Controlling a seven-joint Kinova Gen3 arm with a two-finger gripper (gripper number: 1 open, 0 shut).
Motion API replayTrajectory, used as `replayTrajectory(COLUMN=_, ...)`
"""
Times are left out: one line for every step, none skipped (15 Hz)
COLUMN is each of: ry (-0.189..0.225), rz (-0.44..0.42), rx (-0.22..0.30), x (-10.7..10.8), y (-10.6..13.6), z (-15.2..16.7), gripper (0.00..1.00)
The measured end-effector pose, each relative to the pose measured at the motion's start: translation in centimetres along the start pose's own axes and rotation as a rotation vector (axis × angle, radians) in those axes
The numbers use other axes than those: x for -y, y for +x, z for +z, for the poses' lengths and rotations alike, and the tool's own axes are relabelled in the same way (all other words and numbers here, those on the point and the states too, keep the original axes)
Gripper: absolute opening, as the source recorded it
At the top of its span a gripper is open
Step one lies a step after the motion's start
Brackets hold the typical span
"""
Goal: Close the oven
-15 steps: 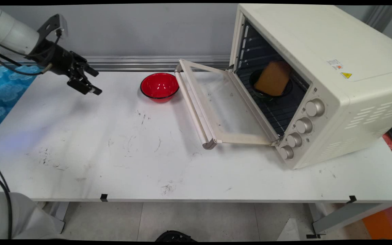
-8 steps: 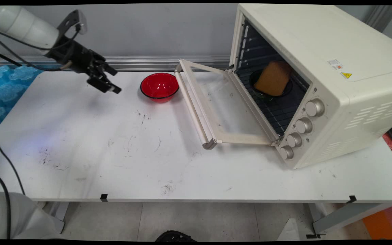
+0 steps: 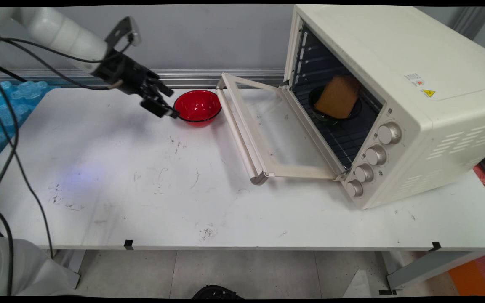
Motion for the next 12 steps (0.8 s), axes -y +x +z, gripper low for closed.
replayTrajectory(ry=-0.005, rz=0.001, rx=-0.004, x=-0.2, y=0.4, z=0.8, gripper=1.0)
replayTrajectory(ry=-0.009, rz=0.003, rx=-0.006, x=-0.3, y=0.6, z=1.3, gripper=1.0)
replayTrajectory(ry=-0.016, rz=0.005, rx=-0.01, x=-0.5, y=1.0, z=2.3, gripper=1.0)
replayTrajectory(ry=-0.022, rz=0.007, rx=-0.012, x=-0.6, y=1.3, z=3.2, gripper=1.0)
replayTrajectory(ry=-0.029, rz=0.009, rx=-0.014, x=-0.8, y=1.5, z=4.2, gripper=1.0)
replayTrajectory(ry=-0.035, rz=0.011, rx=-0.016, x=-1.0, y=1.8, z=5.1, gripper=1.0)
replayTrajectory(ry=-0.041, rz=0.015, rx=-0.017, x=-1.1, y=2.0, z=6.0, gripper=1.0)
replayTrajectory(ry=-0.047, rz=0.019, rx=-0.017, x=-1.3, y=2.2, z=7.0, gripper=1.0)
replayTrajectory(ry=-0.052, rz=0.022, rx=-0.016, x=-1.4, y=2.3, z=7.9, gripper=0.0)
replayTrajectory(ry=-0.056, rz=0.025, rx=-0.015, x=-1.6, y=2.5, z=8.7, gripper=0.0)
replayTrajectory(ry=-0.06, rz=0.03, rx=-0.015, x=-1.7, y=2.6, z=9.7, gripper=0.0)
replayTrajectory(ry=-0.063, rz=0.033, rx=-0.015, x=-1.8, y=2.7, z=10.4, gripper=0.0)
